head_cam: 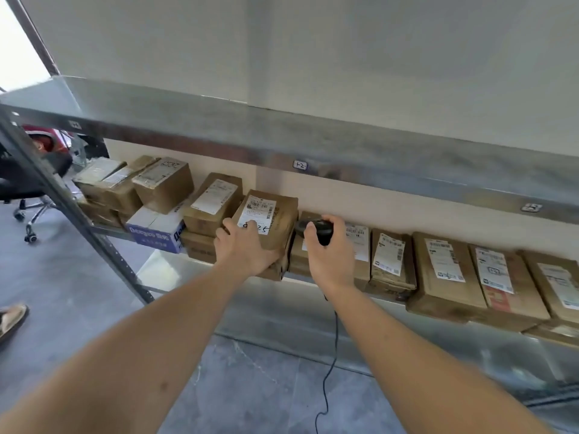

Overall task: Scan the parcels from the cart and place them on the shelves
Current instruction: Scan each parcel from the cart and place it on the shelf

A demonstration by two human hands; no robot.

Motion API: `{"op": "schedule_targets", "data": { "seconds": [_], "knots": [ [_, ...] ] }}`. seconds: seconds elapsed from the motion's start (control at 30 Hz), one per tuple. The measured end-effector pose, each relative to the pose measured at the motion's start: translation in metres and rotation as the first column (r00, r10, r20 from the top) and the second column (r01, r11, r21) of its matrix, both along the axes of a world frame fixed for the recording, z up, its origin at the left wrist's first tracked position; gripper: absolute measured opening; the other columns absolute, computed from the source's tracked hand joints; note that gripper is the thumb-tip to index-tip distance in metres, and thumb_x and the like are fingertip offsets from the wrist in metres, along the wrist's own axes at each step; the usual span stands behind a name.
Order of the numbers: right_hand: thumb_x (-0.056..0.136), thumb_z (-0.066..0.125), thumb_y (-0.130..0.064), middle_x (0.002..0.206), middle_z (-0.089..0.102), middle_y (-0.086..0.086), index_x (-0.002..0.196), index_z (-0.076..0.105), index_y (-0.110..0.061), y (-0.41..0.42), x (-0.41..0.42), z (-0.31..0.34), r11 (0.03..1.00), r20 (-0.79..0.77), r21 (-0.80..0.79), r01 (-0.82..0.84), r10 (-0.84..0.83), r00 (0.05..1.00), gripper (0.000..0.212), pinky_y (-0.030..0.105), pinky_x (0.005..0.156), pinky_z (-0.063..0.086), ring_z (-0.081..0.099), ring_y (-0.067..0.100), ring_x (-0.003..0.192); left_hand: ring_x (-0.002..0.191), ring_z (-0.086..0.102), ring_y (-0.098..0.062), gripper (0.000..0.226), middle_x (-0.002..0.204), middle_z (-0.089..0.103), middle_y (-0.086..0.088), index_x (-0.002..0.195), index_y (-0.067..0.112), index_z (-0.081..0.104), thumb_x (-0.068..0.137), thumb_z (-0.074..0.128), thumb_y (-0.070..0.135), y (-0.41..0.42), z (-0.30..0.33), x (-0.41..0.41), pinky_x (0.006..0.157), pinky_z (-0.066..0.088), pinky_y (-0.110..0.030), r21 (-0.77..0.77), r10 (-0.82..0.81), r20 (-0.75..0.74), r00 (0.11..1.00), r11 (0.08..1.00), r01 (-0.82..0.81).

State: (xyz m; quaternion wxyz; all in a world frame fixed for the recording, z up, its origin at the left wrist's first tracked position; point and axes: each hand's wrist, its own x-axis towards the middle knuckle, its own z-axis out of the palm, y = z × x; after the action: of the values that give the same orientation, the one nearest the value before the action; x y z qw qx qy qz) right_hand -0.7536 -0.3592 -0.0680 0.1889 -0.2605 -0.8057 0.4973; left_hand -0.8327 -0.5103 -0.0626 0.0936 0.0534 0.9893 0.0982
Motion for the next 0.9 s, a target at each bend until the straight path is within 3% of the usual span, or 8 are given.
{"op": "schedule_targets", "data": {
  "seconds": [0.1,0.23,0.3,0.37,0.53,0.9],
  "knots": [
    [0.099,0.059,-0.056,0.104,0.069,-0.016,0.136,0.053,-0.036,0.003,-0.019,-0.005,1.0,0.023,0.012,0.004,-0.004,1.0,0.043,0.043,0.093,0.056,0.067,0.014,0.099,0.138,0.036,-0.049,0.094,0.157,0.023,-0.026,0.147,0.021,0.04,0.079,0.063,0.081,0.005,-0.008,-0.02,0.111,0.036,-0.053,-0.019,-0.017,0.009,1.0,1.0,0.017],
    [0.099,0.058,-0.058,0.105,0.068,-0.016,0.137,0.052,-0.037,0.004,-0.035,-0.014,0.999,0.056,0.021,0.031,-0.032,0.998,0.044,0.045,0.095,0.056,0.067,0.015,0.102,0.155,0.013,-0.049,0.108,0.172,0.005,-0.02,0.159,0.018,0.029,0.081,0.052,0.089,0.011,-0.017,-0.045,0.123,0.021,-0.057,-0.096,-0.128,-0.041,0.991,0.988,0.124],
    [0.099,0.058,-0.058,0.104,0.067,-0.017,0.136,0.052,-0.038,0.003,-0.04,-0.016,0.999,0.067,0.019,0.048,-0.049,0.997,0.043,0.046,0.096,0.055,0.066,0.016,0.104,0.16,0.001,-0.043,0.106,0.174,0.003,-0.017,0.163,0.016,0.025,0.086,0.049,0.085,0.01,-0.02,-0.056,0.129,0.009,-0.054,-0.114,-0.227,-0.089,0.97,0.97,0.216],
    [0.099,0.058,-0.058,0.102,0.066,-0.019,0.135,0.053,-0.038,0.001,-0.044,-0.015,0.998,0.073,0.009,0.061,-0.062,0.995,0.041,0.045,0.096,0.055,0.066,0.016,0.103,0.161,-0.005,-0.038,0.093,0.175,0.001,-0.014,0.166,0.019,0.02,0.096,0.048,0.074,0.006,-0.023,-0.067,0.131,0.006,-0.051,-0.078,-0.345,-0.082,0.935,0.938,0.339],
    [0.098,0.058,-0.057,0.106,0.07,-0.015,0.132,0.052,-0.04,-0.001,-0.051,-0.008,0.996,0.057,-0.004,0.09,-0.09,0.994,0.038,0.045,0.093,0.057,0.067,0.015,0.101,0.161,0.002,-0.038,0.073,0.175,0.009,-0.011,0.168,0.027,0.012,0.107,0.036,0.059,0.006,-0.027,-0.082,0.131,0.009,-0.053,-0.049,-0.481,-0.015,0.877,0.876,0.48],
    [0.098,0.059,-0.054,0.104,0.07,-0.015,0.129,0.051,-0.04,0.005,-0.046,-0.002,0.992,0.042,0.013,0.125,-0.125,0.991,0.035,0.046,0.091,0.058,0.069,0.016,0.097,0.161,0.004,-0.039,0.075,0.175,0.009,-0.008,0.167,0.028,0.012,0.105,0.036,0.062,0.015,-0.025,-0.102,0.13,0.009,-0.056,-0.039,-0.5,0.021,0.866,0.865,0.501]
  ]
}}
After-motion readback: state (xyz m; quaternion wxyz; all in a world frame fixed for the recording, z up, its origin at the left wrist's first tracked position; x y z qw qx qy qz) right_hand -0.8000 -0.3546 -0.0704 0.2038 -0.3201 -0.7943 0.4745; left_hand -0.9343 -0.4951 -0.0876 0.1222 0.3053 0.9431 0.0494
